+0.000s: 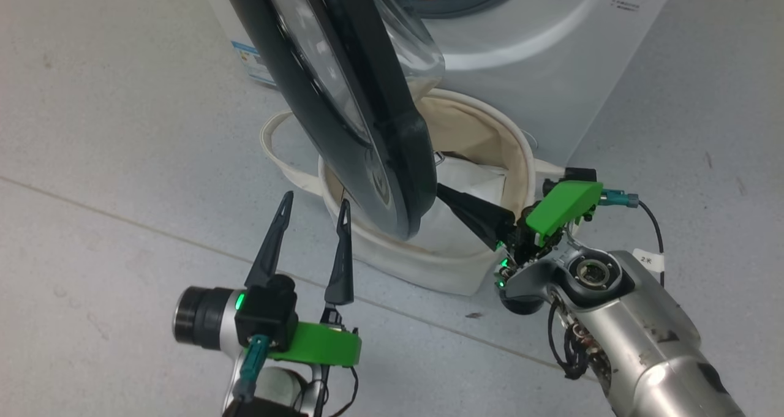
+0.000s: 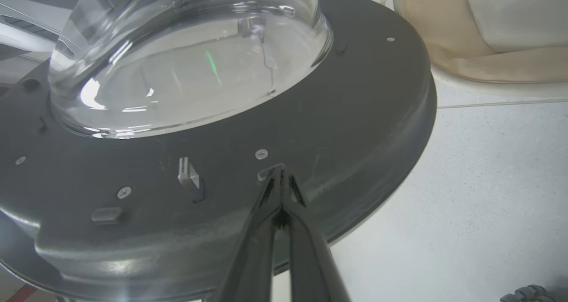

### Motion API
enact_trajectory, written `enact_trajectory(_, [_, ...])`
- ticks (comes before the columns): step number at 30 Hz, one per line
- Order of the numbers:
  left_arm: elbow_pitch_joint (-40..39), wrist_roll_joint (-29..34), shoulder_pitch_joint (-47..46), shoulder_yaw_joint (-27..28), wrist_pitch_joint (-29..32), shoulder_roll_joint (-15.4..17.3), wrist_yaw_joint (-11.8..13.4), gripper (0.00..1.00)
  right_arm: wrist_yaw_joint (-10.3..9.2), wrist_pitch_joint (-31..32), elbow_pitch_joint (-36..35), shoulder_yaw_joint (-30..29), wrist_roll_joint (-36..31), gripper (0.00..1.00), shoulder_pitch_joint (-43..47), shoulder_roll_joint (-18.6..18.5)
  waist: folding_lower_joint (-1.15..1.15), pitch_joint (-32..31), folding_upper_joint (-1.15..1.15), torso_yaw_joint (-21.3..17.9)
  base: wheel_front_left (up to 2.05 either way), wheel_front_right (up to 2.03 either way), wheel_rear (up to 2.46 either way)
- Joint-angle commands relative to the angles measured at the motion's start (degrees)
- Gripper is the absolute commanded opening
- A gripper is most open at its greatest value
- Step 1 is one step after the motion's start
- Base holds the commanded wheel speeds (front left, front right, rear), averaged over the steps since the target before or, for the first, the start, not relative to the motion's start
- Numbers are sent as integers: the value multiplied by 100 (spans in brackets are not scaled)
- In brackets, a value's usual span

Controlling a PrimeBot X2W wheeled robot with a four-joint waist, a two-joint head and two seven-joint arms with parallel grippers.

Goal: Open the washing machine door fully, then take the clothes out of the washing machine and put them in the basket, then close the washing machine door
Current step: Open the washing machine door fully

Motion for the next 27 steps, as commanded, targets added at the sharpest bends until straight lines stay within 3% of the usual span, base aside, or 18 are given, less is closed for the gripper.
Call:
enact_trajectory(1, [-160,9,-17,213,-34,35,-6,100,3,-70,-211,88,25,0,26,128,0,-38,0,-13,0,0,0])
enact_trajectory(10, [-88,52,196,405,-34,35,-111,100,3,-861,-493,113,-720,0,220,-34,0,-413,0,-215,0,0,0])
enact_trajectory(15, [-53,54,337,474,-34,35,-162,100,3,-1951,-1130,393,-1968,0,519,-520,0,-697,0,-325,0,0,0])
enact_trajectory(21, [1,57,558,562,-34,35,-226,100,3,-3762,-1416,970,-3933,0,886,-1194,0,-1049,0,-444,0,0,0])
enact_trajectory(23, [23,61,652,600,-34,38,-249,100,3,-4030,-1364,1035,-4485,0,1051,-1277,0,-1163,0,-491,0,0,0])
enact_trajectory(27, [30,74,799,657,-34,39,-291,100,3,-4171,-1332,617,-5205,0,1536,-1178,0,-1309,0,-552,0,0,0])
